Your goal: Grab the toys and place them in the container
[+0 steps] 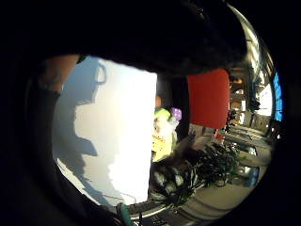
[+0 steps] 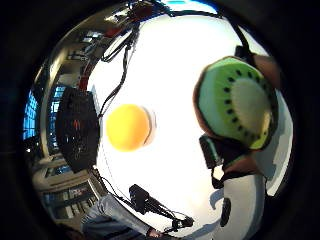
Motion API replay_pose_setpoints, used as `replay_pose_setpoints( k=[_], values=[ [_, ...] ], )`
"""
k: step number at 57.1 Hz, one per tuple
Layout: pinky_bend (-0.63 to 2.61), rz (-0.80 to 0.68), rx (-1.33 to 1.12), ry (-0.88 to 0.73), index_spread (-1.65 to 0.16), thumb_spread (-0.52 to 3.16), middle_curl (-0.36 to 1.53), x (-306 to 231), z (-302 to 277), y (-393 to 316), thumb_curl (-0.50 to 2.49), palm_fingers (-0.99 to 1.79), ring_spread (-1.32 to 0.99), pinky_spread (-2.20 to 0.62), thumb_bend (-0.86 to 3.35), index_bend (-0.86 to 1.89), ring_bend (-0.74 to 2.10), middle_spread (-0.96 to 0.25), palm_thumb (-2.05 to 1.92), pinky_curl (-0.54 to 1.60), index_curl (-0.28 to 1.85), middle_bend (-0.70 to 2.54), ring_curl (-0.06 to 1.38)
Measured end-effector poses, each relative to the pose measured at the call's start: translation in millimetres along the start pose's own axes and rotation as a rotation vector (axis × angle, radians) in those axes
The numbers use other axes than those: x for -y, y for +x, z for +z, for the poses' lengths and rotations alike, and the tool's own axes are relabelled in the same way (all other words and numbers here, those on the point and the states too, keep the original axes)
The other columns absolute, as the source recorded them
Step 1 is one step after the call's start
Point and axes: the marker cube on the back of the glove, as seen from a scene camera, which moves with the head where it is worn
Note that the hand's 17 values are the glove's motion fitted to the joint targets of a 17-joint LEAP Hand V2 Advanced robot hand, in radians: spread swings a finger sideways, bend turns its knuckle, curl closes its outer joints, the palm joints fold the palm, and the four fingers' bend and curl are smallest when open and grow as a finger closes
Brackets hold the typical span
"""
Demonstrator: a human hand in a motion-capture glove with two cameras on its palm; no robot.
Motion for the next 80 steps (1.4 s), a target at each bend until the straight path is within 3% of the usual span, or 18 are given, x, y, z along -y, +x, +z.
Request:
replay_pose_setpoints(
  k=[7, 14, 32, 44, 46, 52, 57, 71, 80],
  values=[
    [0.62, -0.041, -0.050, 0.066, -0.27, 1.48, 0.27, -6.9, -3.9, -10.1, 0.42, 0.00, -0.06, 0.03, 0.14, 0.99, 0.09, 0.03, 0.46, 0.32, 0.67, 0.18, 0.11],
    [0.57, -0.150, 0.067, 0.163, -0.23, 1.54, 0.30, -11.0, -36.6, -41.5, 0.42, 0.01, -0.08, 0.03, 0.17, 1.18, 0.11, 0.00, 0.51, 0.31, 0.71, 0.21, 0.09],
    [0.52, -0.596, 0.086, 0.346, -0.17, 1.57, 0.38, -34.0, -147.5, -260.6, 0.41, 0.03, -0.11, 0.03, 0.20, 1.28, 0.14, -0.03, 0.56, 0.31, 0.68, 0.32, 0.06],
    [0.56, -0.523, -0.041, 0.152, -0.17, 1.56, 0.39, -6.0, -145.3, -314.1, 0.40, -0.05, -0.12, 0.03, 0.19, 1.21, 0.16, -0.03, 0.55, 0.33, 0.64, 0.28, 0.08],
    [0.63, -0.520, -0.063, 0.104, -0.17, 1.55, 0.38, -7.1, -141.3, -313.1, 0.39, -0.15, -0.11, 0.03, 0.17, 1.08, 0.17, -0.01, 0.52, 0.35, 0.61, 0.22, 0.09],
    [0.82, -0.551, -0.038, 0.042, -0.19, 1.48, 0.36, -16.8, -134.0, -293.8, 0.36, -0.36, -0.07, 0.03, 0.09, 0.32, 0.23, 0.03, 0.41, 0.39, 0.42, 0.16, 0.13],
    [0.81, -0.468, 0.036, 0.044, -0.20, 1.43, 0.33, -12.9, -132.2, -248.9, 0.33, -0.30, -0.06, 0.02, 0.03, 0.12, 0.19, 0.05, 0.33, 0.40, 0.34, 0.11, 0.15],
    [0.73, -0.149, 0.008, -0.118, -0.25, 1.33, 0.24, -5.5, -63.0, -111.2, 0.32, -0.17, -0.04, 0.02, -0.02, 0.27, 0.14, 0.06, 0.27, 0.37, 0.37, 0.09, 0.14],
    [0.73, -0.070, 0.059, -0.225, -0.25, 1.27, 0.22, -7.1, -10.6, -90.3, 0.32, -0.17, -0.03, 0.02, -0.02, 0.27, 0.14, 0.07, 0.26, 0.37, 0.40, 0.11, 0.14]
  ],
)
